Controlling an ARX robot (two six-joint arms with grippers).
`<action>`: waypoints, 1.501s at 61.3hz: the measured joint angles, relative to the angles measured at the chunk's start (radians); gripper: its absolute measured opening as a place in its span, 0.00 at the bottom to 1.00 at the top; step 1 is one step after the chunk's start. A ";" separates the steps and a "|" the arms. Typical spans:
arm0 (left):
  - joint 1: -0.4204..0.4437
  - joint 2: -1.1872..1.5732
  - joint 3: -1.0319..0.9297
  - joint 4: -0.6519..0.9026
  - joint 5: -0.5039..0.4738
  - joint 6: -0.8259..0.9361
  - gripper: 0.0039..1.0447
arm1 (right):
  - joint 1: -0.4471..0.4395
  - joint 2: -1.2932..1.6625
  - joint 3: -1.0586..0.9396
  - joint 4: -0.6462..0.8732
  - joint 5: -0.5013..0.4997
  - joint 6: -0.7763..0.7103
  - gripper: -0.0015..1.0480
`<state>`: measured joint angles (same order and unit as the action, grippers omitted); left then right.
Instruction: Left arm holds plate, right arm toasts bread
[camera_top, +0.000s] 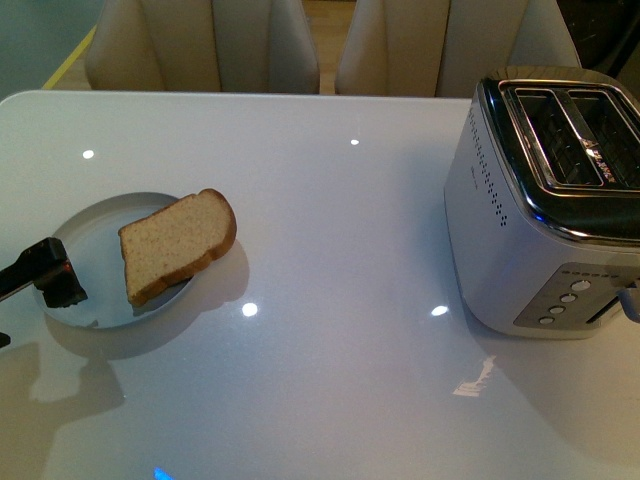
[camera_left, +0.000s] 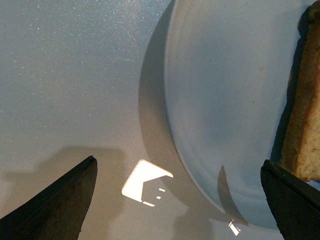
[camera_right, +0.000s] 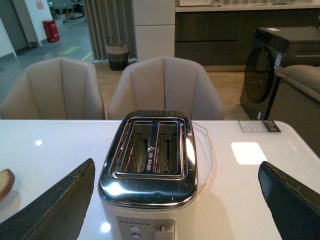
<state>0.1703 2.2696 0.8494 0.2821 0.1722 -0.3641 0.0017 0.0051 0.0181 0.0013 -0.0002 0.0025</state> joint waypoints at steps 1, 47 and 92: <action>-0.001 0.006 0.005 0.000 0.000 0.000 0.93 | 0.000 0.000 0.000 0.000 0.000 0.000 0.91; -0.044 0.087 0.091 -0.009 0.012 0.000 0.33 | 0.000 0.000 0.000 0.000 0.000 0.000 0.91; -0.050 -0.145 -0.107 -0.071 0.154 0.014 0.03 | 0.000 0.000 0.000 0.000 0.000 0.000 0.91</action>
<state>0.1200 2.1246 0.7422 0.2108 0.3260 -0.3500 0.0017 0.0051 0.0181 0.0013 -0.0002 0.0029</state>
